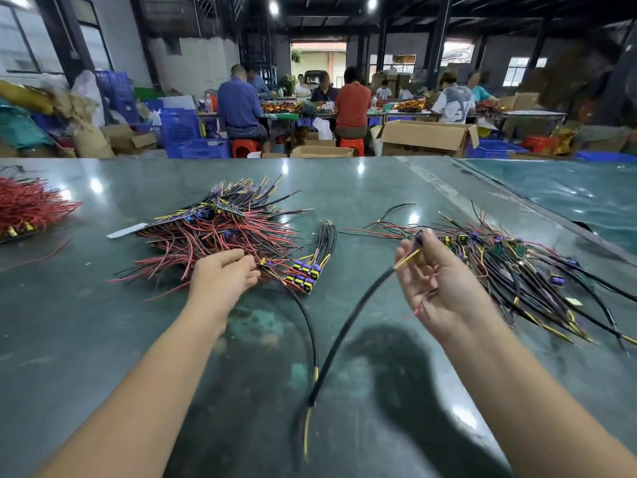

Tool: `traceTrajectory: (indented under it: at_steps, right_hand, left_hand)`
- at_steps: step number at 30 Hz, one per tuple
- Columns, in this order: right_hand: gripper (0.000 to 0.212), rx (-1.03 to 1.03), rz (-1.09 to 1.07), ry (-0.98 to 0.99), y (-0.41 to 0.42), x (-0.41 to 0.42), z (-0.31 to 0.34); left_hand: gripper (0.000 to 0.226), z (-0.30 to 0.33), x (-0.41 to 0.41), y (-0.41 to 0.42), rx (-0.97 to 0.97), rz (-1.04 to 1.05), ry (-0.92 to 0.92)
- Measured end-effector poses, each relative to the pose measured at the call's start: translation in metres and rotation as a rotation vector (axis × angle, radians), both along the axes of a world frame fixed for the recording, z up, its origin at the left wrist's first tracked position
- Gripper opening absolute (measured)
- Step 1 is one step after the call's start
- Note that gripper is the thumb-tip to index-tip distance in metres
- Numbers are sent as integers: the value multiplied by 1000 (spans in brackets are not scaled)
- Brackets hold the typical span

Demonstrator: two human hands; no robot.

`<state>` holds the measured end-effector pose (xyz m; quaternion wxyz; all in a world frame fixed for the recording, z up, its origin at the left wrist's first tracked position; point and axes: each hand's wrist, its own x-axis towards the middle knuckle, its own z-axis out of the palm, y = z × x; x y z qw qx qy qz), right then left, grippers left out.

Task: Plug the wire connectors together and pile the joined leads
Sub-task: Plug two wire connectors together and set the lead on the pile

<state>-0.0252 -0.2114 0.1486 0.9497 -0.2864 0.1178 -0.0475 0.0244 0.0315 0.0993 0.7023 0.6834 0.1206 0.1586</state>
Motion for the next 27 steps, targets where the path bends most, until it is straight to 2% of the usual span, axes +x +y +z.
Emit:
traceTrajectory:
  at_steps: [2,3,5,8,12,14,17,20,27]
  right_hand:
    - [21,1,43,40,5,1,-6]
    - [21,-13,77,62,4,1,-8]
    - [20,-87,151,92,2,0,-11]
    - [15,-190,192,69,4,-3,-15]
    - [4,-423,223,-26,22,-8,-26]
    - [12,-540,266,-63,27,-9,-32]
    - [5,-642,310,-94,27,-11,-34]
    - [14,-751,271,-94,25,-9,-36]
    - [21,-1027,303,-109,21,-9,-36]
  left_hand:
    - [18,4,-9,-7,259,-11,-59]
    - [18,6,-15,-12,308,-71,-94]
    - [19,12,-28,-23,292,-266,-124]
    - [17,18,-45,-38,224,-563,-48]
    - [17,17,-57,-54,120,-771,25]
    - [13,17,-58,-55,141,-774,-12]
    - [17,16,-52,-45,255,-684,-41]
    - [17,16,-47,-37,388,-636,-56]
    - [12,12,-45,-31,502,-716,-80]
